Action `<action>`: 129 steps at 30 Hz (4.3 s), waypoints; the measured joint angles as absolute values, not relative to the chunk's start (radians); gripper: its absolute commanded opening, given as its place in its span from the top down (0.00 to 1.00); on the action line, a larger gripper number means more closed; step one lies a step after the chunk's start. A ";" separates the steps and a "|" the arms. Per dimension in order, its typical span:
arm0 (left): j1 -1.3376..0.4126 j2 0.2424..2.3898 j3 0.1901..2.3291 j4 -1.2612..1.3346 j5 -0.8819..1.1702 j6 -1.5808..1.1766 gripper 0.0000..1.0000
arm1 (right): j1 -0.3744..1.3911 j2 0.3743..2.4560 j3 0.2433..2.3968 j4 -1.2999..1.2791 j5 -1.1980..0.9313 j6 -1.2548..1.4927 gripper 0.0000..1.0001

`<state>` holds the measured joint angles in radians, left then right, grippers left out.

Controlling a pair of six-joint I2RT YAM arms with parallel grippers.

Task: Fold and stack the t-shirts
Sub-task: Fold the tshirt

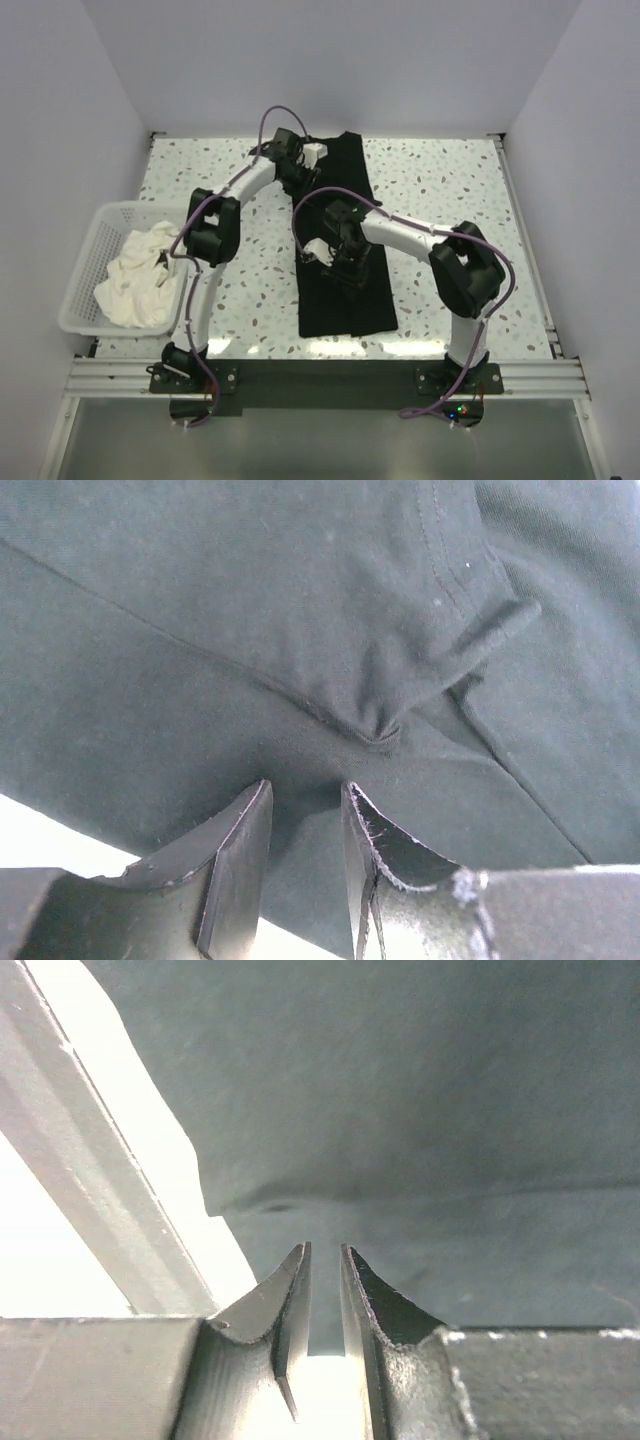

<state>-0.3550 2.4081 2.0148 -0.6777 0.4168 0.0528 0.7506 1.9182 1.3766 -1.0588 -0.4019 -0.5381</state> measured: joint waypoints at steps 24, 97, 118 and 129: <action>-0.274 1.812 1.705 -0.533 0.532 0.249 0.00 | 0.581 1.486 1.378 -0.959 -0.278 -0.611 0.11; -0.719 1.105 0.611 -0.566 0.606 0.980 1.00 | 0.907 1.128 0.639 -0.624 -0.322 -0.818 1.00; -0.352 1.740 1.252 -0.596 0.662 1.216 1.00 | 0.459 1.736 1.301 -0.719 -0.411 -1.120 1.00; -0.286 2.025 1.554 -0.600 0.665 1.278 1.00 | 0.400 2.006 1.603 -0.770 -0.412 -1.173 1.00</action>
<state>-0.2863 2.0247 1.5543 -0.6003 0.6655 1.2778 0.4004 2.0056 1.6032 -0.7700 -0.4118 -1.1728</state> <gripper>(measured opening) 0.097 0.029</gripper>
